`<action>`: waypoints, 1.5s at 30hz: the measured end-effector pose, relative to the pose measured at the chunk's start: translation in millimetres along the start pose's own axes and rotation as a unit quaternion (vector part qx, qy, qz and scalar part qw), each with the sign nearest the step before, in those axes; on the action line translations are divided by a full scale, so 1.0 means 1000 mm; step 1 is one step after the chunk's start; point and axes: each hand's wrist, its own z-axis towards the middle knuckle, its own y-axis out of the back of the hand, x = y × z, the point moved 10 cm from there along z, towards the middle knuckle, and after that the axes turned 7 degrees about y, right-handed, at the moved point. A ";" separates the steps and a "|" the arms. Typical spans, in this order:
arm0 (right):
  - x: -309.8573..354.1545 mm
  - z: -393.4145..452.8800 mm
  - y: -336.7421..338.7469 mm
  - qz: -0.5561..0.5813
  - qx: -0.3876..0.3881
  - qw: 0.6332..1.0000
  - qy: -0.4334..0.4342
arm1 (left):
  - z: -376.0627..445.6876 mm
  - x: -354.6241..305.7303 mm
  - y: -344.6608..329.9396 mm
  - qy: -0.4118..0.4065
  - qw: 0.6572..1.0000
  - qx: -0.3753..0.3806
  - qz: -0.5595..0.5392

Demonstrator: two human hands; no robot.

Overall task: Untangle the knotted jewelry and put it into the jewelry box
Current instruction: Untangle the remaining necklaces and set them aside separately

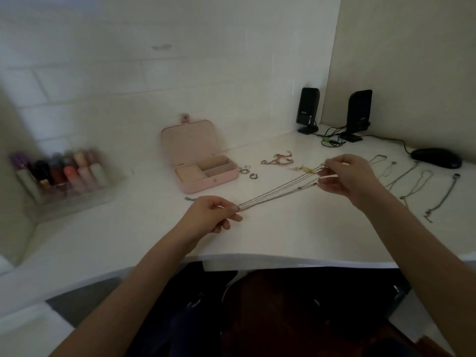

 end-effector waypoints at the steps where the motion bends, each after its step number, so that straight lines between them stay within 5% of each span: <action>1: -0.004 0.000 0.001 -0.015 -0.004 1.000 -0.001 | -0.002 0.003 0.003 0.004 1.000 -0.011 -0.004; 12: -0.042 0.001 -0.004 -0.101 0.009 0.995 0.002 | -0.009 0.024 0.006 0.069 0.988 -0.031 -0.134; 22: -0.053 0.011 0.011 -0.113 -0.009 0.993 -0.007 | -0.002 0.020 0.033 0.009 0.995 -0.098 0.016; 27: -0.039 0.008 -0.003 -0.072 0.058 0.996 0.011 | 0.001 0.013 0.035 -0.012 0.989 -0.117 0.092; 31: -0.010 -0.005 -0.034 -0.067 0.167 0.981 0.067 | 0.003 -0.013 0.007 -0.094 0.991 -0.072 0.069; 36: 0.036 -0.018 -0.072 -0.030 0.239 0.965 0.108 | 0.020 -0.054 -0.055 -0.150 0.986 0.070 0.032; 40: 0.067 -0.013 -0.079 -0.025 0.230 0.962 0.145 | 0.027 -0.074 -0.079 -0.148 0.979 0.124 -0.060; 45: 0.076 0.003 -0.065 -0.024 0.182 0.972 0.149 | 0.030 -0.073 -0.066 -0.103 0.983 0.105 -0.113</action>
